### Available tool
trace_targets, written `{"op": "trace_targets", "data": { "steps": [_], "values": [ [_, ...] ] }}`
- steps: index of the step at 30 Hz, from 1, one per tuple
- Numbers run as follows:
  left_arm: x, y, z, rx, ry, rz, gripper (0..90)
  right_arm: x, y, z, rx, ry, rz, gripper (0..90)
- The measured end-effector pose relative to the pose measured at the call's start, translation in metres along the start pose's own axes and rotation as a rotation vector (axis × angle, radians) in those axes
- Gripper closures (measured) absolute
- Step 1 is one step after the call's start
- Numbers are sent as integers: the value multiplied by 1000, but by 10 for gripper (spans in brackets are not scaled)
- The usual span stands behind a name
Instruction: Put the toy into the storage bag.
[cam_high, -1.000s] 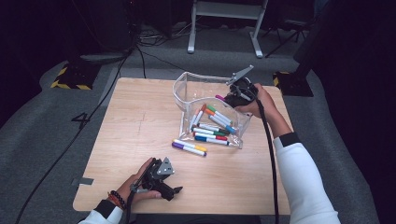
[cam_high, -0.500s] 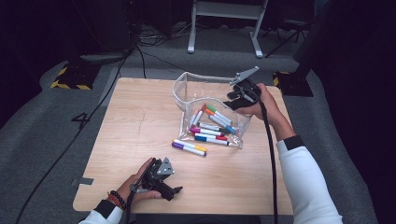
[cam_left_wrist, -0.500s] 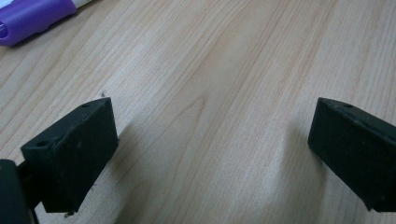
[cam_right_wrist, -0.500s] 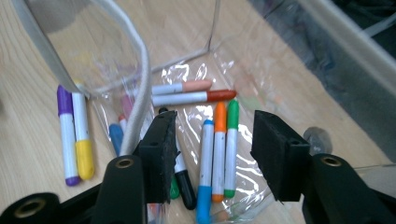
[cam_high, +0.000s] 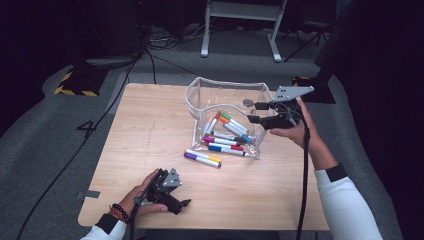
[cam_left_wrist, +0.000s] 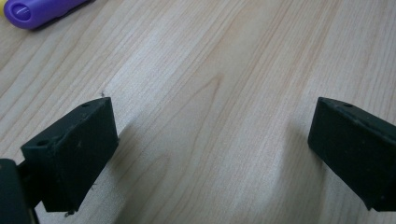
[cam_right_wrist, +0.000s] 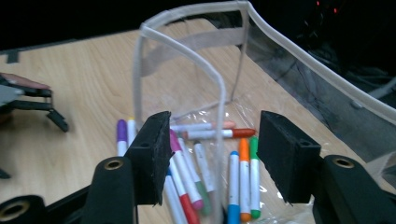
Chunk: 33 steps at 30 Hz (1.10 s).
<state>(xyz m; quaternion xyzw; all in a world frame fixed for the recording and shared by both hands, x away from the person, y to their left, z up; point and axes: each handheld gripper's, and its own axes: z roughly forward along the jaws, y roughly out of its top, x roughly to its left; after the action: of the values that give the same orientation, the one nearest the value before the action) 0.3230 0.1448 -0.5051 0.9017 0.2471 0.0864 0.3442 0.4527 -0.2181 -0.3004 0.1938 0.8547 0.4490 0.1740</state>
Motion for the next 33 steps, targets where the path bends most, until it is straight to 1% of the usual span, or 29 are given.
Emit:
{"op": "trace_targets", "data": {
  "steps": [2,4,5,6,7,8,9,10,11,13,14,15,16,17,18,19,20,21,22,23,25,26,27,28,29,30,31,32,33],
  "values": [
    [0,-1,-1,0,0,-3,19,9,-5,-7,-15,4,-9,455],
    [1,-2,-2,0,5,-6,19,19,-10,-13,-31,21,-22,454],
    [1,-4,-3,-1,7,-10,19,29,-16,-18,-50,63,-23,454],
    [2,-5,-5,1,8,-12,19,33,-19,-20,-54,65,-29,454],
    [2,-5,-5,1,8,-12,19,33,-19,-20,-54,65,-29,454],
    [2,-7,-6,-1,14,-19,19,43,-25,-21,-45,67,-46,453],
    [3,-9,-8,1,18,-23,19,49,-28,-21,-46,74,-54,453],
    [3,-9,-8,1,18,-23,19,49,-28,-21,-46,74,-54,453],
    [3,-10,-9,-1,23,-28,19,54,-31,-21,-53,75,-58,455],
    [3,-12,-10,-2,30,-37,18,66,-39,-18,-60,105,-64,455],
    [3,-14,-12,-2,38,-44,19,75,-46,-12,-55,111,-77,455],
    [3,-14,-12,-2,38,-44,18,75,-46,-12,-55,111,-77,455],
    [3,-16,-14,-2,38,-45,18,79,-50,-8,-50,123,-81,455],
    [3,-16,-14,-2,36,-44,19,88,-57,5,-20,122,-101,455],
    [3,-17,-15,-1,37,-45,18,91,-59,11,-11,127,-108,454],
    [3,-17,-15,-1,37,-45,18,91,-59,11,-11,127,-108,454],
    [3,-17,-15,-1,38,-46,18,94,-62,18,-3,146,-105,453],
    [3,-17,-15,-1,37,-46,18,101,-67,35,16,159,-119,453],
    [3,-17,-15,-1,37,-46,18,101,-67,35,16,159,-119,453],
    [3,-17,-15,-2,37,-46,18,102,-69,41,24,165,-117,451],
    [3,-17,-15,-2,37,-46,18,107,-72,60,38,190,-113,449],
    [4,-17,-15,-2,37,-46,18,108,-73,67,46,189,-119,451],
    [4,-17,-15,-2,36,-43,17,110,-75,78,62,199,-121,452],
    [4,-17,-14,-1,36,-43,13,112,-75,96,72,220,-123,452],
    [4,-17,-14,-1,36,-43,11,112,-75,96,72,220,-123,452],
    [4,-17,-14,0,37,-44,9,112,-73,113,81,250,-102,453],
    [4,-17,-14,0,37,-44,7,112,-73,113,81,250,-102,453],
    [4,-16,-14,1,37,-43,7,113,-73,120,87,259,-104,454],
    [4,-16,-14,1,38,-44,5,118,-70,138,115,243,-147,459]
  ]
}}
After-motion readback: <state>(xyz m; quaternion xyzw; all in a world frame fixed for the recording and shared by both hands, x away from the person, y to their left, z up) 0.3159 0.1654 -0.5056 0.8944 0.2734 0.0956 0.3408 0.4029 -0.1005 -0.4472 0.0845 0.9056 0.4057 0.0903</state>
